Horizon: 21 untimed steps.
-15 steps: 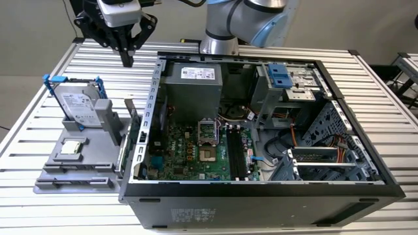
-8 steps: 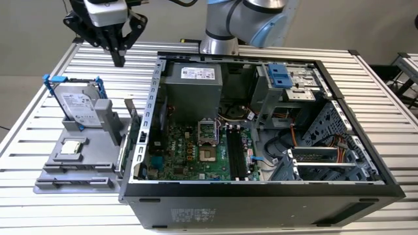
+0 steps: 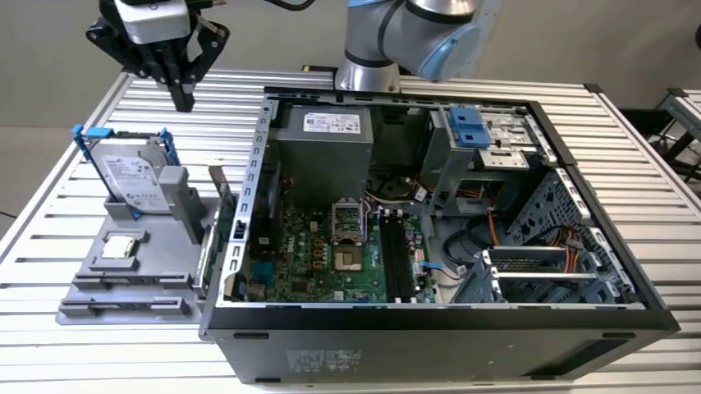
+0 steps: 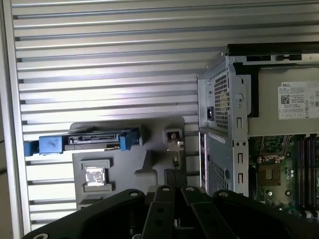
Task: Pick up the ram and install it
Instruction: 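Reach for the ram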
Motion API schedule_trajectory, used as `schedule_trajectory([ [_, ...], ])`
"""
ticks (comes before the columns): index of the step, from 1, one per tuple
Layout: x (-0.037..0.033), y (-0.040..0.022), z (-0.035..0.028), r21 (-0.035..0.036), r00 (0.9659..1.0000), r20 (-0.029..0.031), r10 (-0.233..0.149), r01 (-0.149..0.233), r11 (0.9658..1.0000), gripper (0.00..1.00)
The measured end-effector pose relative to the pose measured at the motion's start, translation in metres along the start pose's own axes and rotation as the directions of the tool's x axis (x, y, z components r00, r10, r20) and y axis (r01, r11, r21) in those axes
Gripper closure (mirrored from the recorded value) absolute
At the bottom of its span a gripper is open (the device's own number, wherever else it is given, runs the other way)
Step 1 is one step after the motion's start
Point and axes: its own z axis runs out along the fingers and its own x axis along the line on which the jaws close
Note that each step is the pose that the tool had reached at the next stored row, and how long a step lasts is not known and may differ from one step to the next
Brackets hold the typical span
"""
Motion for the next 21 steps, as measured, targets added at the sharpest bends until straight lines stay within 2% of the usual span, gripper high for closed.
schedule_trajectory([
  [16, 0.0443, -0.0028, -0.001, 0.0, 1.0, -0.0001, 0.0, 0.0, 1.0, 1.0],
  [21, 0.0527, -0.0029, -0.0011, -0.0003, 0.9999, -0.0005, -0.012, 0.012, 0.9999, 1.0],
])
